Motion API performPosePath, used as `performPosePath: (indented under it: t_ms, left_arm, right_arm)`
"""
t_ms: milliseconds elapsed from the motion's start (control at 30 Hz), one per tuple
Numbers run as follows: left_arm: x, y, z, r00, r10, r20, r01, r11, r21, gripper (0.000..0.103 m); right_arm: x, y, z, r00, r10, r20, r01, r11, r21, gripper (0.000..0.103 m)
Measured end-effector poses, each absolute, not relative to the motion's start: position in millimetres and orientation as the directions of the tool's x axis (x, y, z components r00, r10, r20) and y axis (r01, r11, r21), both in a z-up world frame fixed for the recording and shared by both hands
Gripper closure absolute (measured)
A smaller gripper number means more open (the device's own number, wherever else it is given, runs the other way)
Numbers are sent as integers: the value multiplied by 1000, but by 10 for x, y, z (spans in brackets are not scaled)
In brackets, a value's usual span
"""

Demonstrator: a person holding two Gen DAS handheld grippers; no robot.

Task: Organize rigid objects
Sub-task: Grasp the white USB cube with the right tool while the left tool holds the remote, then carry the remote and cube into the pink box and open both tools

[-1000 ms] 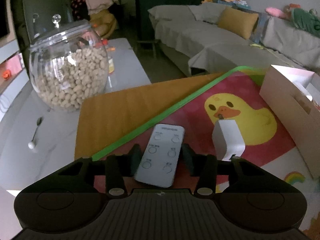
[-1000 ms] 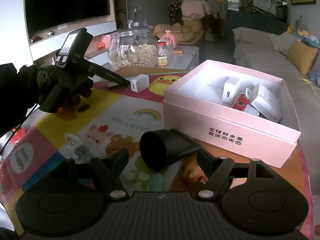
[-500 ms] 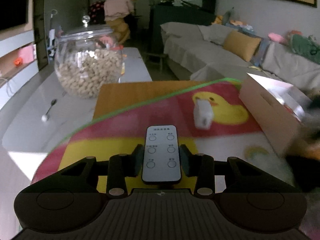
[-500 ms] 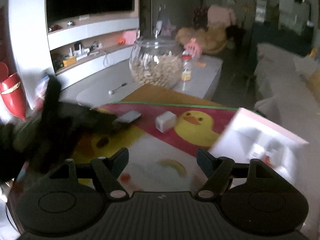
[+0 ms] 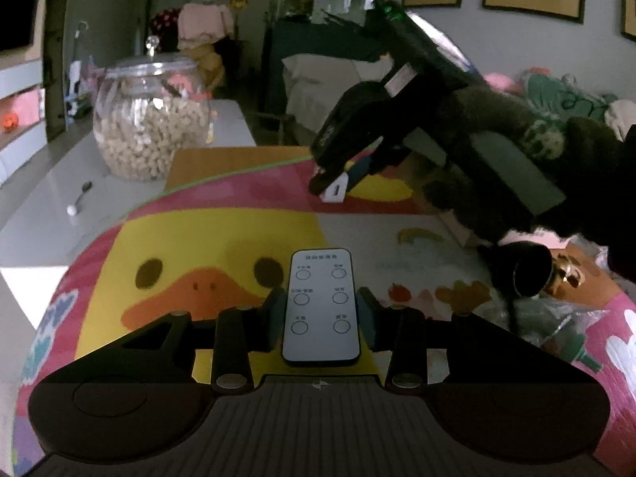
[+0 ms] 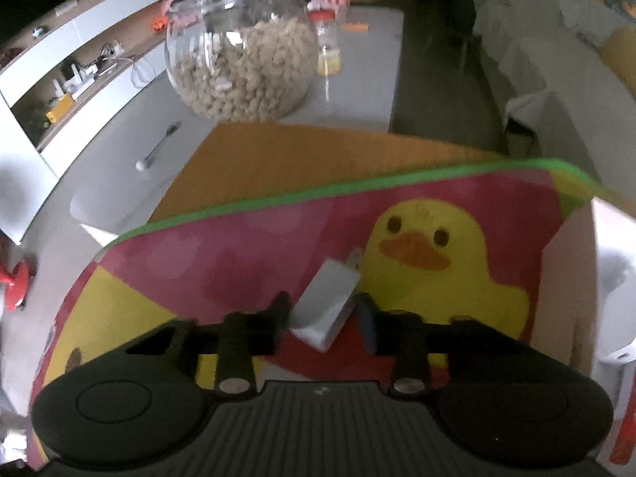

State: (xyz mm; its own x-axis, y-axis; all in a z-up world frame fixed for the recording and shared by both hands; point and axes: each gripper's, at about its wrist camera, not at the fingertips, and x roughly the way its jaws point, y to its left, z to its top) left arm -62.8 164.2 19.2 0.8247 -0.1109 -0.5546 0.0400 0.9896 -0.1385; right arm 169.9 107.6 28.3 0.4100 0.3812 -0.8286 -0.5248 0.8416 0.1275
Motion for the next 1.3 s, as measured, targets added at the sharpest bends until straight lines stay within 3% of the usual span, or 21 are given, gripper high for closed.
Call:
performPosePath:
  t_ms: [233, 367, 567, 733, 833, 867, 900, 967, 1100, 1300]
  left_arm:
    - [-729, 1600, 245, 827, -176, -535, 80, 977, -197, 60]
    - [-790, 1434, 361, 815, -267, -514, 174, 960, -221, 60]
    - [-857, 965, 501, 771, -382, -510, 339, 923, -180, 60]
    - [-914, 532, 564, 741, -413, -530, 400, 905, -145, 60]
    - [-940, 380, 595, 742, -407, -532, 395, 907, -143, 60]
    - [-943, 352, 594, 743, -403, -534, 391, 909, -143, 60]
    - [-941, 323, 600, 742, -397, -540, 384, 912, -143, 60]
    - [-922, 283, 584, 737, -383, -556, 370, 918, -141, 60]
    - [-842, 250, 542, 726, -343, -595, 333, 934, -132, 60]
    - [-774, 179, 500, 712, -344, -612, 329, 934, -141, 60]
  right_arm:
    - [969, 502, 721, 365, 538, -760, -627, 746, 226, 83]
    - [411, -105, 956, 447, 585, -677, -647, 734, 207, 83]
    - [-172, -1084, 1006, 621, 530, -577, -511, 832, 214, 83]
    - [-346, -1604, 754, 632, 497, -595, -429, 863, 266, 83]
    - [-423, -1780, 597, 688, 386, -615, -371, 915, 159, 82]
    - [-453, -1823, 545, 716, 333, -614, -347, 932, 102, 75]
    - [-478, -1861, 495, 735, 294, -611, -329, 943, 58, 60]
    - [-524, -1975, 434, 751, 270, -603, -316, 948, 31, 45]
    - [-643, -2119, 323, 727, 319, -609, -359, 932, 60, 35]
    - [-581, -2183, 220, 724, 312, -615, -338, 938, 77, 33]
